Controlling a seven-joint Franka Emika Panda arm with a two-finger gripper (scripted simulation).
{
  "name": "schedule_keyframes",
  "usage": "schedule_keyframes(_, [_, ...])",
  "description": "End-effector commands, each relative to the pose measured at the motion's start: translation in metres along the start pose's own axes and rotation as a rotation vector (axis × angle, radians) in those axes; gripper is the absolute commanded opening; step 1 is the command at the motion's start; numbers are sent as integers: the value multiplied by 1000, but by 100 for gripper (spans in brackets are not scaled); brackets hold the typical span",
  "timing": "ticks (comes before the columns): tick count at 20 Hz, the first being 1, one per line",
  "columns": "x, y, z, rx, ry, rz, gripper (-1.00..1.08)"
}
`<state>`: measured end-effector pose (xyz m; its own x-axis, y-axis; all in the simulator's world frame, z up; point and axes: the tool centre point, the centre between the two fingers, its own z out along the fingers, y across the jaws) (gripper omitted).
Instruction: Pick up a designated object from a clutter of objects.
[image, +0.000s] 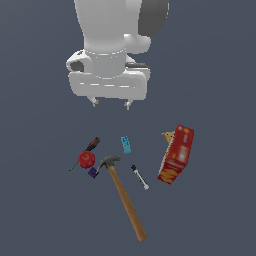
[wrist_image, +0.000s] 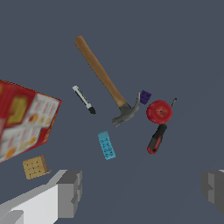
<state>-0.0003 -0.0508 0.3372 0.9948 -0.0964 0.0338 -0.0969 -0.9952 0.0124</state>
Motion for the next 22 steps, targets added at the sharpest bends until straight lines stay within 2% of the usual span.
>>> schedule_keyframes(1, [1,5,-2,-4,6,5,100])
schedule_keyframes(11, [7,3,3,-4,3,-8,100])
schedule_keyframes(22, [48,-2,34,-8,-3,-90,100])
